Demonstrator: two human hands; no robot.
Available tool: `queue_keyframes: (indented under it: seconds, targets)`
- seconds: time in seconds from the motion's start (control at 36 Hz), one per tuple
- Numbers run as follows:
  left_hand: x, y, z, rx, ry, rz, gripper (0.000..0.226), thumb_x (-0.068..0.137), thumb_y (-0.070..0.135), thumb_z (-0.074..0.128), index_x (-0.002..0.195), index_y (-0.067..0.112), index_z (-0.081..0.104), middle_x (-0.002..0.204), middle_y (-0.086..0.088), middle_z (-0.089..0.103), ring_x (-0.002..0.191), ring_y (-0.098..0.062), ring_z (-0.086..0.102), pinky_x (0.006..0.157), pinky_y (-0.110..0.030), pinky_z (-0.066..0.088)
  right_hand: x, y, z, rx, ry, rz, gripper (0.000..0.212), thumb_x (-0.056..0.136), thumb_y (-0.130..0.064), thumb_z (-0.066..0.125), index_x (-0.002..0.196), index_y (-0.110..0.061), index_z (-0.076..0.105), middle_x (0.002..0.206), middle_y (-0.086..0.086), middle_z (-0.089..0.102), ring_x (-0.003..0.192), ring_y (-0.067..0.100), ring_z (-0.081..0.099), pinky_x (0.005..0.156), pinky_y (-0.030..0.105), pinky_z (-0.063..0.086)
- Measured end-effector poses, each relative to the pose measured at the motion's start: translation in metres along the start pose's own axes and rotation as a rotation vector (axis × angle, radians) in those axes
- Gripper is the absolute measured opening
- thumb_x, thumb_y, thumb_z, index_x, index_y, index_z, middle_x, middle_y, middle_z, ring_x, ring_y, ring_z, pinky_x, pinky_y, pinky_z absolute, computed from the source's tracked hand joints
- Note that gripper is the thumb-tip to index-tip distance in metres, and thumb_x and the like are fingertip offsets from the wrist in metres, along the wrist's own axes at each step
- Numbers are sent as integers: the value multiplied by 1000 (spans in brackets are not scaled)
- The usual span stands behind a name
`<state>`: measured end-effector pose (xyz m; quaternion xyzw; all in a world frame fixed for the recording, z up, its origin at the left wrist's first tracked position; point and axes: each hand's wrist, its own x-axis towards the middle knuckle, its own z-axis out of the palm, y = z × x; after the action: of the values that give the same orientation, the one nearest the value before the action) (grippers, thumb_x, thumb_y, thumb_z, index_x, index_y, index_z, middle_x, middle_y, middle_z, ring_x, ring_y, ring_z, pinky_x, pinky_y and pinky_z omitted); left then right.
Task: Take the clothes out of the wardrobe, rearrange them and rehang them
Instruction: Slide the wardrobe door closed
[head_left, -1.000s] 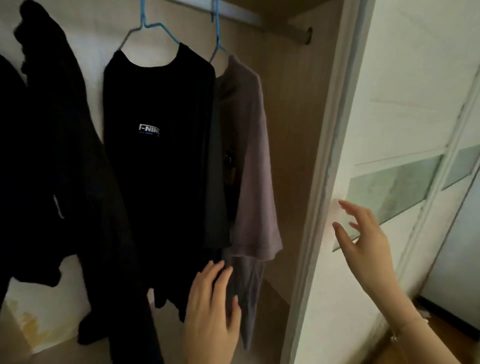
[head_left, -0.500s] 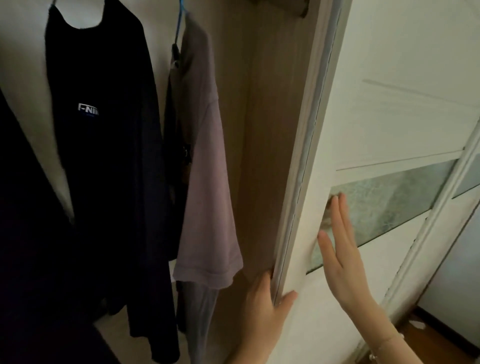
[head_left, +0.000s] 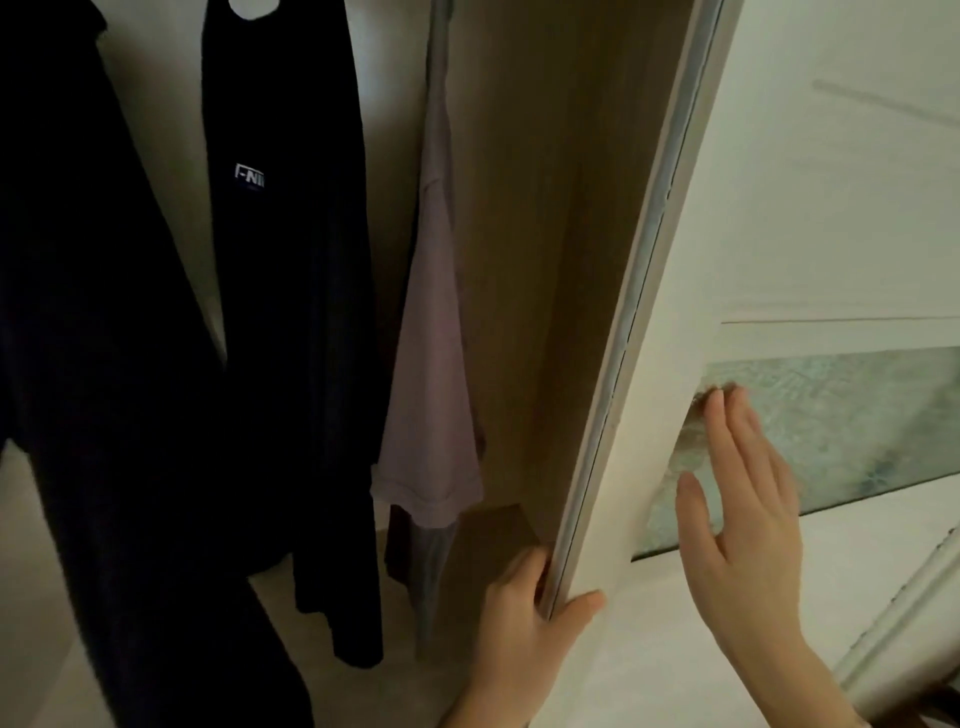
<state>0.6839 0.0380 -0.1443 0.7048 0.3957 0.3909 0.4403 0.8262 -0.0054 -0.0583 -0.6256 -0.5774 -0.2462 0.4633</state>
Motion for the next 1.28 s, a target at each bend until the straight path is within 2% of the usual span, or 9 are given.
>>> queue_keyframes:
  seconds: [0.17,0.28,0.39,0.53,0.69,0.83,0.94,1.17,1.28]
  targets:
    - [-19,-2,-36,-65,11,-43,26,63,47,71,86,48,61,103,16,67,94,5,63,84,-15,50,-7,-22,2,9,-23,-105,56,86,-17,41,140,-7,39,149,7,34,138,28,30,116,28,19]
    - [-35,-8,-64,-111,54,-111,40,56,53,70,94,48,60,108,14,68,98,3,63,87,-16,50,-13,-42,12,48,-46,-199,58,85,-14,42,142,-8,34,151,10,31,143,27,23,114,50,24]
    - [-55,-16,-94,-185,133,-162,37,64,32,79,95,43,62,102,19,71,96,4,65,77,-10,47,-20,-69,25,137,-66,-278,56,85,-14,43,140,-3,38,151,12,30,144,31,21,114,52,23]
    - [-83,-24,-133,-241,269,-182,62,44,46,81,102,30,64,99,16,73,96,-6,68,80,-20,51,-30,-109,42,182,-63,-401,59,85,-13,44,142,-6,33,151,5,32,145,33,16,115,52,22]
    - [-119,-27,-173,-192,467,-180,42,64,32,76,103,25,63,100,11,73,96,-8,68,86,-26,53,-43,-162,63,222,-79,-494,62,86,-18,43,146,-13,27,159,-2,14,146,31,11,118,45,13]
    - [-140,-32,-204,87,701,-148,44,72,27,78,102,42,49,94,23,68,93,9,61,72,-6,45,-56,-214,75,231,-105,-521,59,87,-22,42,144,-9,31,153,7,25,146,33,10,117,48,14]
    - [-163,-35,-229,493,898,-41,53,71,55,66,115,42,40,116,21,47,104,7,48,88,-1,33,-64,-253,83,235,-144,-523,62,86,-25,41,145,-10,28,154,8,23,146,32,7,119,45,7]
    - [-218,-31,-311,881,1214,123,52,80,35,62,126,20,44,125,2,45,115,-14,44,104,-8,23,-78,-318,99,278,-147,-515,61,86,-28,37,144,-11,30,153,8,25,147,28,5,117,45,9]
    - [-252,-28,-373,827,1402,-30,60,81,24,69,133,16,40,136,-6,40,127,-23,39,106,-34,34,-88,-346,106,273,-155,-505,56,95,-34,22,144,-9,30,153,9,25,147,31,4,117,46,6]
